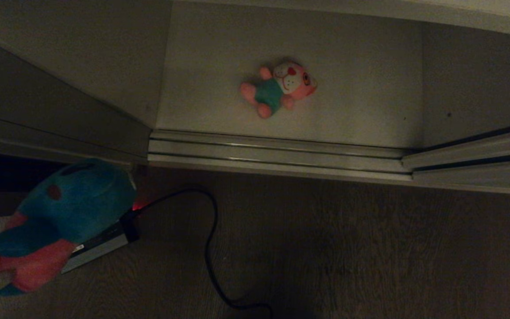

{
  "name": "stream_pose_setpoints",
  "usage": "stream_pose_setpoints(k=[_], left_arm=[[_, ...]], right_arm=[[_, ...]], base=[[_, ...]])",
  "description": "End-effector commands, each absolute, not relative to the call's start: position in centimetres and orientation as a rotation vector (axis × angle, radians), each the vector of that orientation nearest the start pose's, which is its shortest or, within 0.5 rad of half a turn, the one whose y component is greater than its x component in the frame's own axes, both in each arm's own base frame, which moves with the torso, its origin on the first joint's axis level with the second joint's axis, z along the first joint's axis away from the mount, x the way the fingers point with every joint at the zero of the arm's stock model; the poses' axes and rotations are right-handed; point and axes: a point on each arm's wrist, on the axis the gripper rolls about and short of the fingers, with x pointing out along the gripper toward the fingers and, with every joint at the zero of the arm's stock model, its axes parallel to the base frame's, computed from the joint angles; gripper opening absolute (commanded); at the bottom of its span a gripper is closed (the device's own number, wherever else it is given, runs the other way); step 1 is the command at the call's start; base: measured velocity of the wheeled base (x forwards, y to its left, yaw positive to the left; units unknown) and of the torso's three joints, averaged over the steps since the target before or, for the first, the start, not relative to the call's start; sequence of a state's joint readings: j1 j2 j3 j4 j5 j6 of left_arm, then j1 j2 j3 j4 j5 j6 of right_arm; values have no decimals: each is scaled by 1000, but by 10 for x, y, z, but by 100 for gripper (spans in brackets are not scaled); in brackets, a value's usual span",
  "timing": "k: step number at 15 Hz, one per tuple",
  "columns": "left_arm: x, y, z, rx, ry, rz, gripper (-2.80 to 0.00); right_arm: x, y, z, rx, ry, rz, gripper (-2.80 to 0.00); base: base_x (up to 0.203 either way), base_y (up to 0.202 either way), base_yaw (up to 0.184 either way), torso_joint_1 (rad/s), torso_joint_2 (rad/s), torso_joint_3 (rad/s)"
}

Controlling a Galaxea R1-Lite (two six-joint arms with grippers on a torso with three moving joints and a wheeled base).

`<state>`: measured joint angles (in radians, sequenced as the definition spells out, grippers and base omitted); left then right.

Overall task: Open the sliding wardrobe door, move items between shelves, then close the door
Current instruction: Place the blue doll on the higher shelf

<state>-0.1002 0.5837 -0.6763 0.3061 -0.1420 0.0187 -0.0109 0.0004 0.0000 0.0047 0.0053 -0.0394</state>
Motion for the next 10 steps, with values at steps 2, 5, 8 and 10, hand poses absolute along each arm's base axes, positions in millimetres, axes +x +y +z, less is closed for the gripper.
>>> stream_pose_setpoints(k=[2, 5, 8, 10], left_arm=[[-33, -3, 213, 24, 69, -175, -280], [-41, -4, 188, 27, 70, -140, -280], [-44, -3, 171, 8, 62, -96, -280], [-49, -3, 154, 12, 26, -100, -280]], right_arm=[[-23, 0, 74, -40, 8, -4, -280], [-23, 0, 74, -40, 8, -4, -280], [-23, 0, 74, -40, 8, -4, -280], [-23, 0, 74, -40, 8, -4, -280]], base=[[0, 0, 0, 0, 0, 0], [0, 0, 0, 0, 0, 0], [0, 0, 0, 0, 0, 0], [0, 0, 0, 0, 0, 0]])
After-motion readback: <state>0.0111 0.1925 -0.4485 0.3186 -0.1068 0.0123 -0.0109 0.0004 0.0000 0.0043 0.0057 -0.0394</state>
